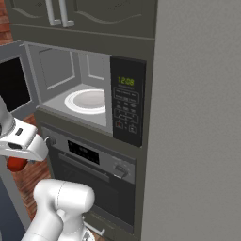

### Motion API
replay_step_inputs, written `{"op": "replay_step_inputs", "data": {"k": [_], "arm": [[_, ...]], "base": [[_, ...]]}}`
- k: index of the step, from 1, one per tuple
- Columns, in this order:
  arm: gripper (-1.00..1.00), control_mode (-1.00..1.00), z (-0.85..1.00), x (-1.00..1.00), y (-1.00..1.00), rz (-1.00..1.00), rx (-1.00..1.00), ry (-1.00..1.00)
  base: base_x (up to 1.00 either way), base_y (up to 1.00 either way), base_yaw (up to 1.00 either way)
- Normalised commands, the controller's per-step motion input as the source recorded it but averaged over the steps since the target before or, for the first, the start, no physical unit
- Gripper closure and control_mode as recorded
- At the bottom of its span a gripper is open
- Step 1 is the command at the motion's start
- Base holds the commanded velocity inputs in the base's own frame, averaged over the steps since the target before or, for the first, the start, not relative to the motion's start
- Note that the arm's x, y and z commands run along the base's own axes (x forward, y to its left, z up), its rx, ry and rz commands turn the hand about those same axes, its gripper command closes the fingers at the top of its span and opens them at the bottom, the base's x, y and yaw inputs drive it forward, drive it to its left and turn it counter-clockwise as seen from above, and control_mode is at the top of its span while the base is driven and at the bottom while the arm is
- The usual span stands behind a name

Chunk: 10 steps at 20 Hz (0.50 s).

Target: Pick the bell pepper from the counter and place it in the microwave. Then turn on the microwave.

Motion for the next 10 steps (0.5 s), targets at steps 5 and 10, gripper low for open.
{"op": "replay_step_inputs", "data": {"k": [5, 10], "arm": [[1.0, -1.0, 0.0, 0.0, 0.0, 0.0, 0.0, 0.0], [1.0, -1.0, 0.07, 0.0, 0.02, 0.0, -0.01, -0.14]], "base": [[0.0, 0.0, 0.0], [0.0, 0.0, 0.0]]}}
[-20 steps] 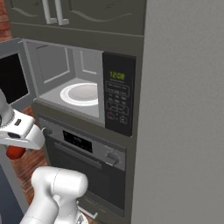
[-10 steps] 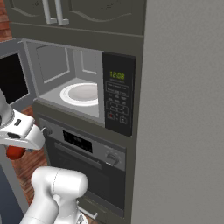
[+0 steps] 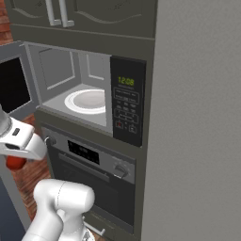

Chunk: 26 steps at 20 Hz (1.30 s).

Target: Pick the bell pepper from the counter and place it in the microwave. Then turn on the microwave.

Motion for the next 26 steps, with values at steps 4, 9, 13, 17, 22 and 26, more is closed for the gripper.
{"op": "replay_step_inputs", "data": {"k": [4, 9, 13, 17, 22, 26], "arm": [[1.0, -1.0, 0.19, 0.0, 0.0, 0.0, -0.01, -0.3], [1.0, -1.0, 0.1, 0.08, 0.0, 0.0, 0.0, -0.17], [1.0, -1.0, 0.16, 0.2, 0.0, 0.0, 0.0, -0.15], [1.0, -1.0, 0.21, 0.23, 0.0, 0.0, 0.0, -0.14], [1.0, -1.0, 0.09, 0.27, 0.0, 0.0, 0.0, -0.08], [1.0, -1.0, 0.0, 0.4, 0.0, 0.0, 0.0, 0.0]], "base": [[0.0, 0.0, 0.0], [0.0, 0.0, 0.0], [0.0, 0.0, 0.0], [0.0, 0.0, 0.0], [0.0, 0.0, 0.0], [0.0, 0.0, 0.0]]}}
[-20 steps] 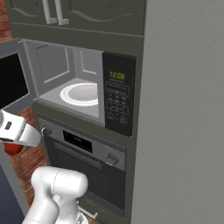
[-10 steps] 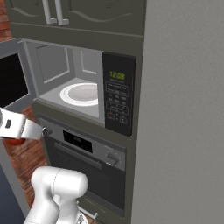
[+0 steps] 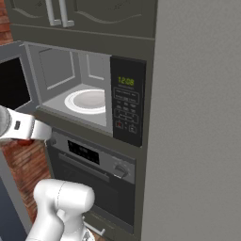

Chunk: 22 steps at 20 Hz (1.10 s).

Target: Pick the bell pepper from the counter and place it in the microwave. Then turn on the microwave.

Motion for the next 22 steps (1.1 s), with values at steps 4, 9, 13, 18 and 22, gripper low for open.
{"op": "replay_step_inputs", "data": {"k": [4, 9, 13, 18, 22], "arm": [[1.0, -1.0, 0.0, 0.48, 0.0, 0.0, 0.0, 0.0], [1.0, -1.0, 0.0, 0.42, 0.0, 0.0, 0.0, 0.0], [1.0, -1.0, 0.01, 0.29, -0.03, 0.0, 0.0, -0.06], [1.0, -1.0, 0.0, 0.33, -0.01, 0.0, 0.0, -0.09], [1.0, -1.0, 0.0, 0.3, 0.0, 0.0, 0.0, -0.11]], "base": [[0.0, 0.0, 0.0], [0.0, 0.0, 0.0], [0.0, 0.0, 0.0], [0.0, 0.0, 0.0], [0.0, 0.0, 0.0]]}}
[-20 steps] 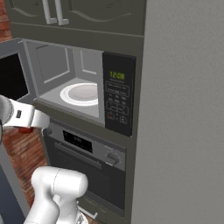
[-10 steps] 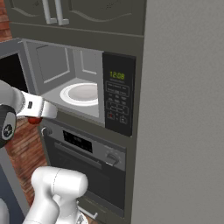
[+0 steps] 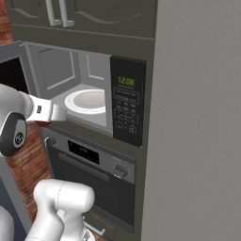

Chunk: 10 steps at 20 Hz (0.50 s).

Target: Pick the bell pepper from the counter and place it in the microwave. Then turn on the microwave.

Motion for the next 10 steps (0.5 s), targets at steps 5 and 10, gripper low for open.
{"op": "replay_step_inputs", "data": {"k": [5, 10], "arm": [[1.0, -1.0, 0.0, 0.31, 0.0, 0.0, 0.0, -0.09], [1.0, -1.0, 0.0, 0.36, 0.0, 0.0, 0.0, -0.05]], "base": [[0.0, 0.0, 0.0], [0.0, 0.0, 0.0]]}}
